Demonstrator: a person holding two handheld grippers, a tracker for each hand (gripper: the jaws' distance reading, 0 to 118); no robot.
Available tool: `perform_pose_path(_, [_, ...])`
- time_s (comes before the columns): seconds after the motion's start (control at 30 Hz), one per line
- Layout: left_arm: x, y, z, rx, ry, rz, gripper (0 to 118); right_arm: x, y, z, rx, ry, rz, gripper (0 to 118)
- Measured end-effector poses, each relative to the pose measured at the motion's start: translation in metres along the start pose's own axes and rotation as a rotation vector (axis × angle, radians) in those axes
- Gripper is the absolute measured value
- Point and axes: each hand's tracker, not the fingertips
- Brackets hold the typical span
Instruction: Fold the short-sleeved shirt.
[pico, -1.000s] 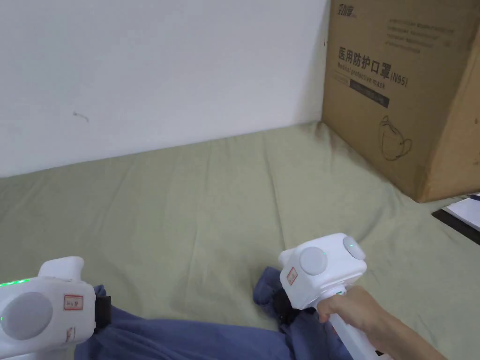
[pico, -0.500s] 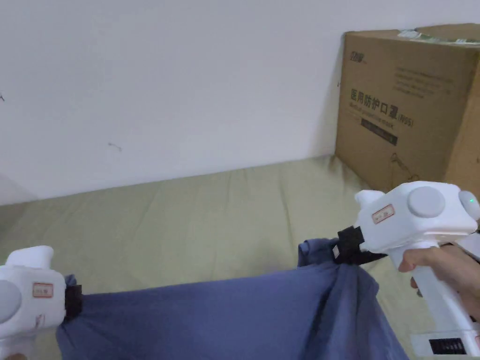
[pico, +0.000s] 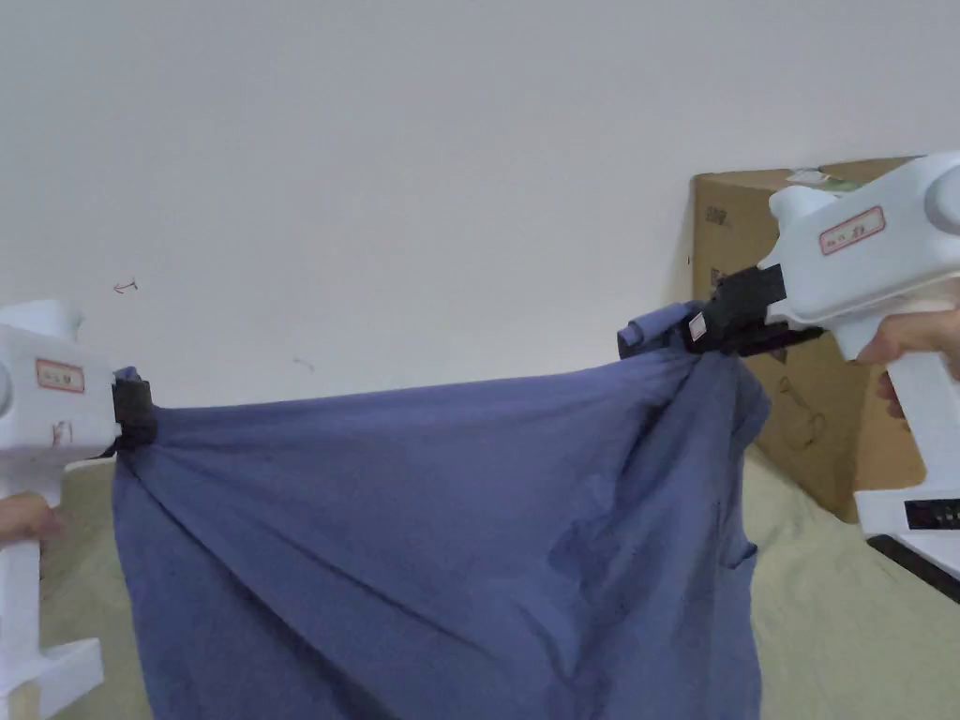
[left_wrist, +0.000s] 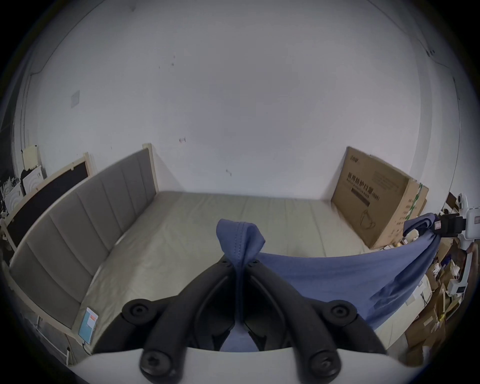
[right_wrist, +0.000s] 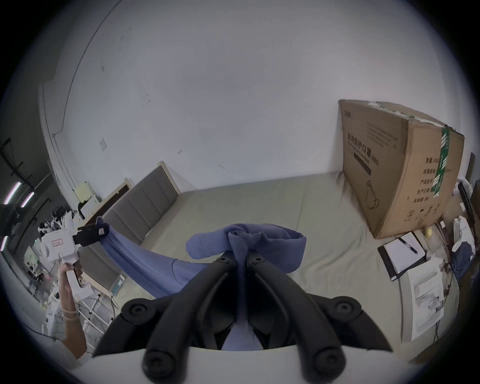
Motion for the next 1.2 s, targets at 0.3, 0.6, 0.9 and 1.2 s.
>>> perform_pose_path(0.3, [0.009,0.092,0.001,0.095,0.033,-0.046,1,-0.028,0.077,0.008,0.11,-0.003,-0.044,6])
perform_pose_path(0.6, [0.016,0.177,-0.052,0.129,0.064,-0.07,1,-0.04,0.17,-0.02,0.179,-0.045,-0.057,6])
perform_pose_path(0.9, [0.008,0.179,-0.119,0.146,0.122,-0.07,1,-0.038,0.192,-0.07,0.147,-0.058,0.035,6])
perform_pose_path(1.2, [-0.014,0.081,-0.219,-0.089,0.123,-0.026,1,0.017,0.119,-0.21,-0.05,-0.113,-0.067,6])
